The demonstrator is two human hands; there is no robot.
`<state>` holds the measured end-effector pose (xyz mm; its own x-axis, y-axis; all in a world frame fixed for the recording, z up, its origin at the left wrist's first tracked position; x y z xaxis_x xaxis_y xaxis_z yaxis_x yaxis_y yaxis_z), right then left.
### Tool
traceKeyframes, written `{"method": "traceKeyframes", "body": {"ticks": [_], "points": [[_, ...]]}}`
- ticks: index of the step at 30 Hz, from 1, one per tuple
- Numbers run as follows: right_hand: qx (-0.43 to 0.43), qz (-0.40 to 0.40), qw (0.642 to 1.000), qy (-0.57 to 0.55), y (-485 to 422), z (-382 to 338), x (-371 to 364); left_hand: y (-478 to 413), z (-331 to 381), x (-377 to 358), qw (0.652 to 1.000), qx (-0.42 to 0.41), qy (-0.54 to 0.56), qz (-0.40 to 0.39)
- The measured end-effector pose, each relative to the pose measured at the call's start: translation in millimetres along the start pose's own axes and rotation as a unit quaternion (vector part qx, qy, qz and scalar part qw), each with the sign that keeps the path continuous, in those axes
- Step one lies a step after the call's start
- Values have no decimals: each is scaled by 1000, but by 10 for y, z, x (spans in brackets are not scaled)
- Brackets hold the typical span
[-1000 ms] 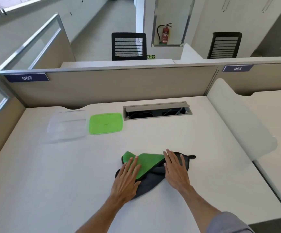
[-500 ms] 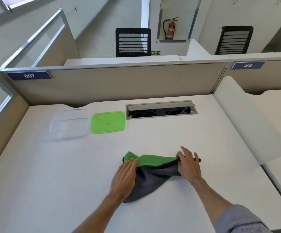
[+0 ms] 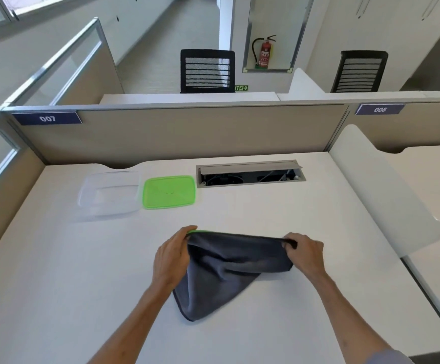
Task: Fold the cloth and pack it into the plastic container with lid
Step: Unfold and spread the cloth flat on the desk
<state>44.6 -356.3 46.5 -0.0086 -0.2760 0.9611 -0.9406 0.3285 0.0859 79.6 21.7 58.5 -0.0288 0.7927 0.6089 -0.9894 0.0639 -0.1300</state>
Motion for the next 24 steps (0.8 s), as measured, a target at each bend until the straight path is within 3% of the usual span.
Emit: {"method": "traceKeyframes", "body": {"ticks": [6,17,24], "points": [[42,93,995,-21,-271,-359,586,-325,229,486,992,-4,77,98],[119,258,956,-75,-476,-957,1791,-970,896,1546,978,-119,109,129],[126,339,922,-142,-292,-1094,2317,-969,1181,1868,960,-149,204,119]]}}
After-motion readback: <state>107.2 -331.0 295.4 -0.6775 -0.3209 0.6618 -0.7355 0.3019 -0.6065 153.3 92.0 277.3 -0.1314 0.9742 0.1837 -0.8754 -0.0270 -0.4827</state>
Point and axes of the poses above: each hand's wrist, its own y-axis away from the middle knuckle, its own x-axis out of the back of the hand, z = x × y, the point moved 4 cm from there along -y, towards the middle knuckle, and after that the axes turned 12 degrees about y, right-handed, at the moved point
